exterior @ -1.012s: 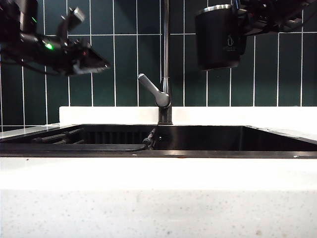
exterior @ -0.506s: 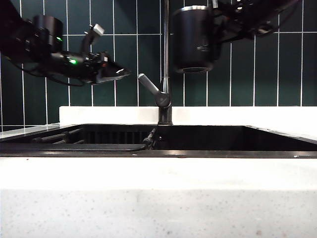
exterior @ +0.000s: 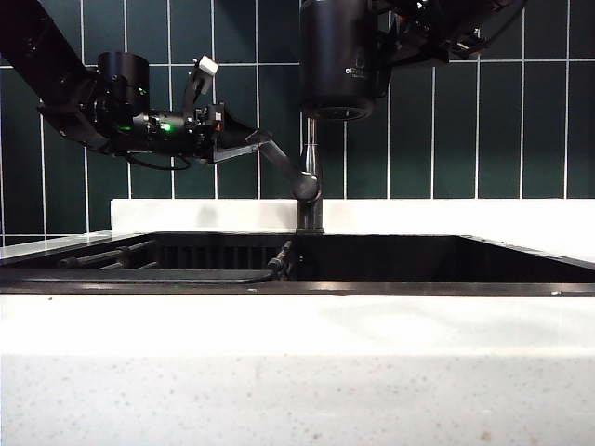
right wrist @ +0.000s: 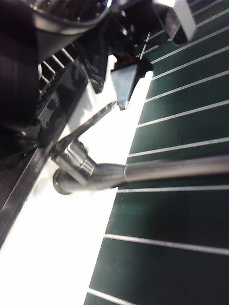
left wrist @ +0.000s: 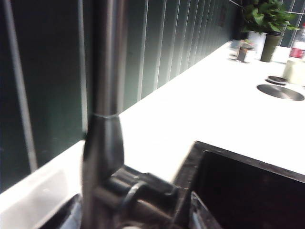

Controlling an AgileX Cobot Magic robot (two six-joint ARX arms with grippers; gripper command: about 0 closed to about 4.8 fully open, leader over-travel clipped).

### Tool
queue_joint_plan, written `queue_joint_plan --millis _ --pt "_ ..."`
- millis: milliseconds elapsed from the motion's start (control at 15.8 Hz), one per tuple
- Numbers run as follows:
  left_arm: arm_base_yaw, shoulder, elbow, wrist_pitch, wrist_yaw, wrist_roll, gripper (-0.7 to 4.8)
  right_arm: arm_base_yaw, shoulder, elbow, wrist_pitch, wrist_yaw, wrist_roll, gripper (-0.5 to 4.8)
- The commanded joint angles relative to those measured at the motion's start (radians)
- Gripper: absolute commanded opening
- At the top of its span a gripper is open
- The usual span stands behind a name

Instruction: Pick up the mug next to the sink, go to the faucet to get some water, pour the water into the sink, and finally put the mug back to its place.

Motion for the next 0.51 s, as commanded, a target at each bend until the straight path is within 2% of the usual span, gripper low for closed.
queue_joint_plan --millis 63,506 --pt "-0.013 0.000 0.007 0.014 0.045 -0.001 2.82 0.002 -0.001 0.016 0.018 -0.005 0.011 0.08" --pt "-0.033 0.000 0.007 0.001 0.158 -0.029 2.78 0.021 0.004 0.015 -0.006 -0.055 0.010 0.08"
